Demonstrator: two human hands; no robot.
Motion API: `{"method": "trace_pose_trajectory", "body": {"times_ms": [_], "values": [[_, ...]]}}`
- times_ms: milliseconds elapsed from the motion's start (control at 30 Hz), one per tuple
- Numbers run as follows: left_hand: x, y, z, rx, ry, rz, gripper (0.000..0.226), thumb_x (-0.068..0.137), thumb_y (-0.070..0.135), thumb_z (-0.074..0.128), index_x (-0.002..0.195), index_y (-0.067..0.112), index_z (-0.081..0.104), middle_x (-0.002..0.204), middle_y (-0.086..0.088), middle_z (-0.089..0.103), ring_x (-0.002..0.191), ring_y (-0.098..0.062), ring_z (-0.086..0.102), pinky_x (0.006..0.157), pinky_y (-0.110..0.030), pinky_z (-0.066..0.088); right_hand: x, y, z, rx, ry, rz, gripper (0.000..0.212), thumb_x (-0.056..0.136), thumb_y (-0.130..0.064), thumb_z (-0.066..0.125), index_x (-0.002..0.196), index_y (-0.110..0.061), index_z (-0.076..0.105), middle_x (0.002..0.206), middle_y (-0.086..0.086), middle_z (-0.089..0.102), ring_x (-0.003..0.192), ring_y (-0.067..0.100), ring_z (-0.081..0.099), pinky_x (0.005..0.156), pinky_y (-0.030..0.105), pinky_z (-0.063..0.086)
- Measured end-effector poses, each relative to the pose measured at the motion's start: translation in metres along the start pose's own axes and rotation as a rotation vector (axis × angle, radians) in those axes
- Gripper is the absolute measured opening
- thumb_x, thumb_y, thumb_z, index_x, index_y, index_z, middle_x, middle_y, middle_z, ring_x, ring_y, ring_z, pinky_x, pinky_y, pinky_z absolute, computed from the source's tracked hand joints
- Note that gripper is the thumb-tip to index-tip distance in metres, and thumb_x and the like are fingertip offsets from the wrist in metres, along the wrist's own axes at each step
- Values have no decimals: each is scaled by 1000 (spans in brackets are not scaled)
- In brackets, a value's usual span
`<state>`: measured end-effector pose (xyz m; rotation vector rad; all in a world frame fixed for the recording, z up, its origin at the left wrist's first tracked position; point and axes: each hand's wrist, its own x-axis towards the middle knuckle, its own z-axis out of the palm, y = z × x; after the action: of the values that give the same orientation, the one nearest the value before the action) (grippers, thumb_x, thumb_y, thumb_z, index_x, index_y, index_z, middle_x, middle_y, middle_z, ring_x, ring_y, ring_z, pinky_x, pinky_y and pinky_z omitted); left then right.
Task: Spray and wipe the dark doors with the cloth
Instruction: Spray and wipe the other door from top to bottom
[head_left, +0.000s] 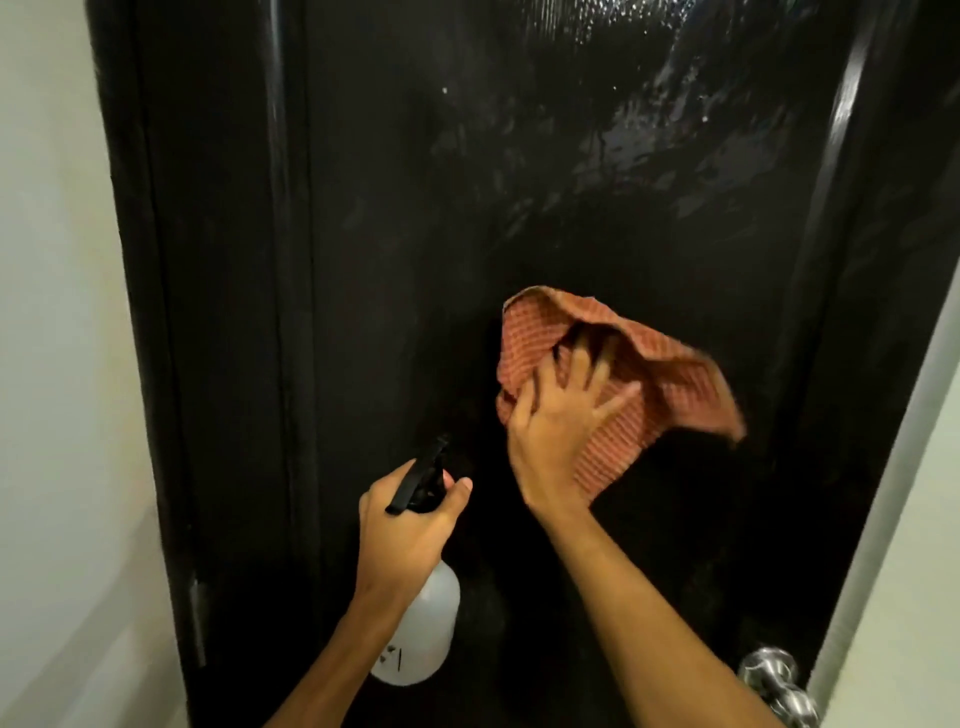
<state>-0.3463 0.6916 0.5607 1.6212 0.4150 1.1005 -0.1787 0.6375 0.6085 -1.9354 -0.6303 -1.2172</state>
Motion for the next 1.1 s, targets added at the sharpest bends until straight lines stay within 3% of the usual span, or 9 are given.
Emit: {"method": "trace_pose_trajectory", "body": {"times_ms": [133,233,367,467,567,700,833,933,1100], "values": [[16,19,-13,10,25,28,24,82,20,86,67,25,69,56,7,66,47,-6,59,58,-33,50,-18,-40,11,-128,-298,-714,44,97,-41,44,132,-25,65,154,8,47,154,34,21,117,70,18],[19,28,-19,1,-24,56,21,83,23,85,70,21,68,54,3,61,45,-9,55,53,-32,48,10,6,-10,-18,-94,-443,49,100,-43,42,143,-26,58,149,9,52,135,33,48,113,51,32],[28,36,-25,-22,-50,86,22,84,22,84,69,23,68,53,2,59,44,-9,52,49,-28,44,30,62,-26,-16,235,305,41,93,-30,49,124,-13,70,153,19,46,149,39,29,119,68,11],[38,44,-18,-1,-41,97,22,83,20,85,69,21,68,53,-1,61,44,-10,54,50,-31,47,0,39,-4,-96,63,-56,28,77,-27,54,74,-7,71,92,21,67,116,44,53,112,78,12],[46,59,-3,-2,-57,116,18,83,18,84,74,13,69,56,-9,64,44,-14,56,48,-33,48,2,52,-19,-119,-38,-508,33,92,-40,55,114,-25,75,110,13,71,110,38,64,108,55,35],[62,84,13,-17,-119,127,20,84,21,83,76,11,69,63,-19,65,44,-22,55,48,-32,49,66,55,-40,52,198,250,42,95,-38,45,123,-20,70,145,16,55,137,38,47,119,61,24],[90,106,1,-71,-26,135,20,81,23,86,77,11,71,65,-20,68,43,-24,52,47,-31,47,95,-25,-19,-126,-4,-235,28,83,-33,52,67,-16,68,84,11,69,117,41,61,111,82,-2],[99,113,-13,-104,15,131,21,80,24,87,80,10,72,73,-24,70,42,-25,50,49,-32,45,113,-44,-21,-176,-15,-668,29,92,-43,55,108,-27,73,131,6,63,138,39,44,116,74,4],[119,135,-43,-84,-8,162,19,82,24,84,79,10,71,78,-23,72,42,-23,51,51,-32,46,171,-73,-39,-87,194,-23,37,97,-38,48,127,-27,66,148,10,51,146,38,33,116,76,3]]}}
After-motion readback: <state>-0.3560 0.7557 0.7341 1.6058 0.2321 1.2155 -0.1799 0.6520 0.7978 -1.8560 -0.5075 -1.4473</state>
